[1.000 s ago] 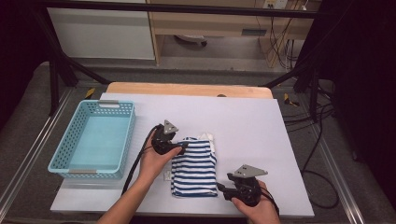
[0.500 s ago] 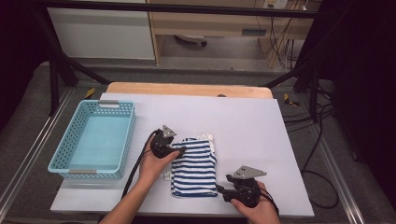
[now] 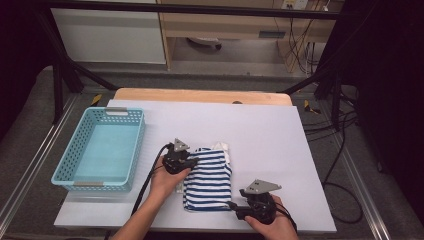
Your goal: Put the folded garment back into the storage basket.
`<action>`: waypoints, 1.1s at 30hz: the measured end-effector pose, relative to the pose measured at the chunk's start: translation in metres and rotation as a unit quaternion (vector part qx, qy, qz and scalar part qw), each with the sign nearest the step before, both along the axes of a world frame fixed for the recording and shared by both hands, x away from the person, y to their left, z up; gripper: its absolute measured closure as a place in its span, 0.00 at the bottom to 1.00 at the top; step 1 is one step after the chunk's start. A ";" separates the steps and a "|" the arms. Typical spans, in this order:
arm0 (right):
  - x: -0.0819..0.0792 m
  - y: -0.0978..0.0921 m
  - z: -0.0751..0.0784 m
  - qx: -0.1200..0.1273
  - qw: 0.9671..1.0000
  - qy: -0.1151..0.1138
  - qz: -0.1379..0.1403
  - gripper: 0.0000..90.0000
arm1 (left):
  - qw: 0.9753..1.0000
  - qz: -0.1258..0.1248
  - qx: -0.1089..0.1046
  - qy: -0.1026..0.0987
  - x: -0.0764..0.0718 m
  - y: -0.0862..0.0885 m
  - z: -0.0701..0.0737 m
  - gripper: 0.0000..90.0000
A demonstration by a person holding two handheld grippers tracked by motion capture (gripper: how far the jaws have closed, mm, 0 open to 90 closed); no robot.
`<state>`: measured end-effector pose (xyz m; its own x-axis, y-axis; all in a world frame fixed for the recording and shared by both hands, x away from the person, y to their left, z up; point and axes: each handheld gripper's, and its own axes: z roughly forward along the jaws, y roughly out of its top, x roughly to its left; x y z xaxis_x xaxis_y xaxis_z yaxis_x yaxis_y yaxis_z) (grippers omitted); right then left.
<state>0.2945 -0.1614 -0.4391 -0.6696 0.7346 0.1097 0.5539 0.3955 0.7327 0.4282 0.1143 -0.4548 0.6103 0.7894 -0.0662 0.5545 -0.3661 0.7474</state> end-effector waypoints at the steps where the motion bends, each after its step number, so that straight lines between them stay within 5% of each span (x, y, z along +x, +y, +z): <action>1: 0.000 0.000 0.000 0.000 1.000 0.000 0.000 0.45 | 1.000 -0.003 -0.002 0.001 0.000 -0.001 0.000 0.68; 10: -0.002 0.005 -0.004 -0.015 0.999 0.008 0.027 0.58 | 1.000 0.001 -0.008 -0.001 -0.001 -0.005 -0.001 0.84; 18: 0.003 0.020 -0.011 -0.031 0.998 0.016 0.049 0.59 | 1.000 0.011 -0.005 0.008 0.001 -0.008 0.001 0.90; 23: 0.007 0.026 -0.009 -0.040 0.997 0.013 0.071 0.90 | 1.000 0.009 -0.003 0.020 0.005 -0.008 0.005 0.93; 33: 0.014 0.020 0.013 -0.022 0.995 -0.006 0.095 0.96 | 0.999 -0.003 -0.039 0.028 0.017 0.004 0.042 0.94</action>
<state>0.3089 -0.1410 -0.4258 -0.7977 0.5989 0.0710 0.4574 0.5241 0.7184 0.4453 0.1181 -0.4124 0.6085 0.7770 -0.1611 0.5946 -0.3120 0.7410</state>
